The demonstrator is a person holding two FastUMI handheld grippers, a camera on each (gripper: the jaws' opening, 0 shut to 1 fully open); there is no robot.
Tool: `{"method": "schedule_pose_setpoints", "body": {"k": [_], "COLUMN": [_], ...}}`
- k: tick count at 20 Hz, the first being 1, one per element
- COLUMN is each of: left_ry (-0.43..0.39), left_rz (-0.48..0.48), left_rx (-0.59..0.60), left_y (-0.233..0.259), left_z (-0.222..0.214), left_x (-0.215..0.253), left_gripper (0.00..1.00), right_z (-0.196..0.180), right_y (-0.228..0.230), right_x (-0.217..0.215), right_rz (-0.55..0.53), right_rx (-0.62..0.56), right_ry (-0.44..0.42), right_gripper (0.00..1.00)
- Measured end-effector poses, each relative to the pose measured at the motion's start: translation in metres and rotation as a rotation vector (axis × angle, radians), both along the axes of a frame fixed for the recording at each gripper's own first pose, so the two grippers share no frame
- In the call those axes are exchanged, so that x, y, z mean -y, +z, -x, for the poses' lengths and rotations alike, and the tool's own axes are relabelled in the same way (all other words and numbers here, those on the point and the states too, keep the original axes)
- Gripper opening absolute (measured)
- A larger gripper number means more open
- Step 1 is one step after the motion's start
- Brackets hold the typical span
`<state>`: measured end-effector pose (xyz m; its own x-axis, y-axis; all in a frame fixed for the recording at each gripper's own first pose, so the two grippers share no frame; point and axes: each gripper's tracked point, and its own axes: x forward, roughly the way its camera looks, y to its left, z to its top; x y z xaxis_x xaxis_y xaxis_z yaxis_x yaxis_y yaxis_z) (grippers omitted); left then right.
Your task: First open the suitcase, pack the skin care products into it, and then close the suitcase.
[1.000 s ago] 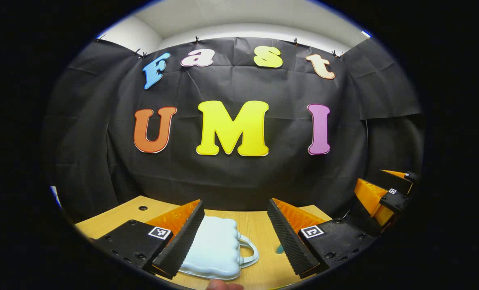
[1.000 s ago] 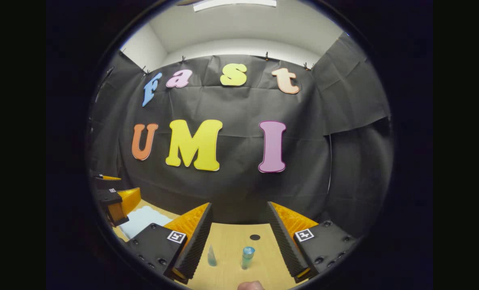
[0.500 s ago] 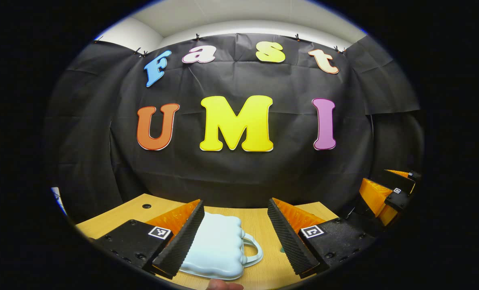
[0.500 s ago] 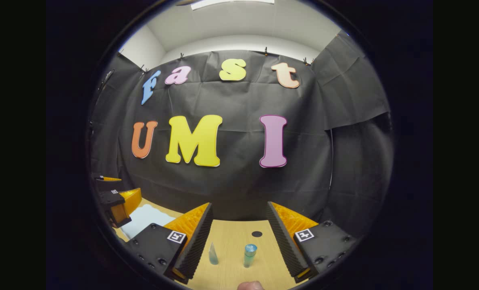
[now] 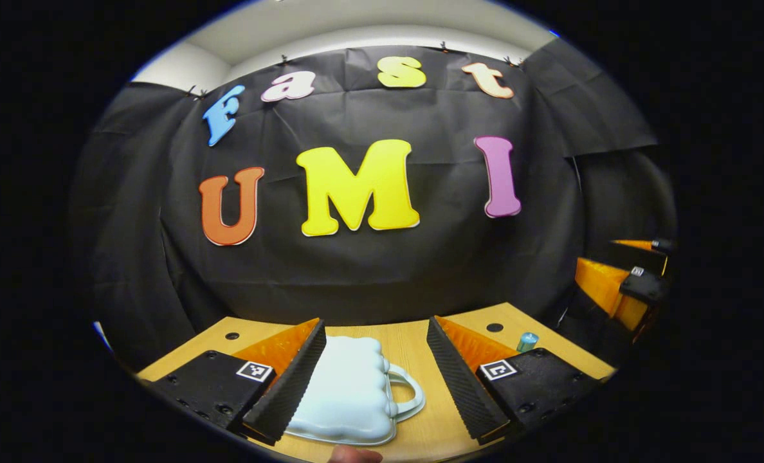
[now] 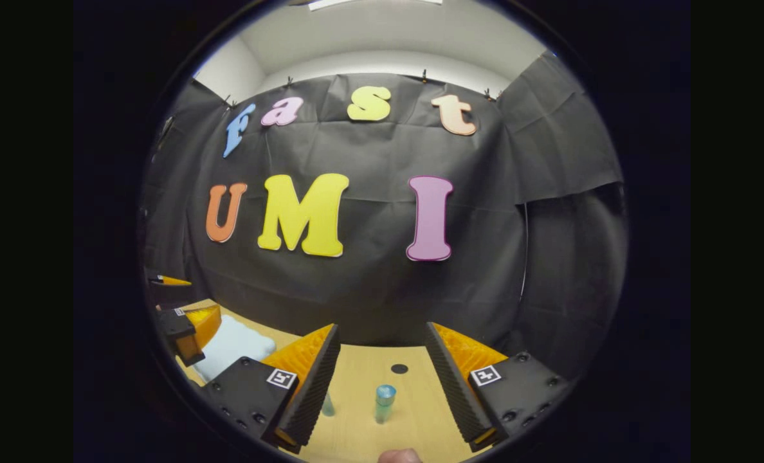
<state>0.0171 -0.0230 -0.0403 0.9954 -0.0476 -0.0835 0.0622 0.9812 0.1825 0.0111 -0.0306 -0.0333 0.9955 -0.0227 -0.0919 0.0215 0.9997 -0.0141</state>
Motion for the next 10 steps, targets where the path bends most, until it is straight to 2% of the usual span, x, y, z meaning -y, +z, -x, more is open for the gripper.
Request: {"method": "schedule_pose_setpoints", "body": {"k": [3,7,10], "left_ry": [-0.080,-0.212,-0.270], "left_rz": [-0.146,-0.393,-0.588], "left_rx": [-0.050,-0.141,-0.231], "left_y": [-0.022,-0.071,-0.112], "left_z": [-0.007,-0.013,-0.015], "left_x": [0.019,0.044,0.047], "left_gripper": [1.00,0.99,0.99], "right_z": [0.003,0.013,0.021], "right_y": [-0.012,-0.022,-0.033], "right_x": [0.027,0.065,0.088], "right_rz": [0.004,0.015,0.031], "right_rx": [-0.040,-0.064,-0.098], "right_ry": [-0.051,-0.128,-0.175], "right_gripper": [0.79,0.79,0.79]}}
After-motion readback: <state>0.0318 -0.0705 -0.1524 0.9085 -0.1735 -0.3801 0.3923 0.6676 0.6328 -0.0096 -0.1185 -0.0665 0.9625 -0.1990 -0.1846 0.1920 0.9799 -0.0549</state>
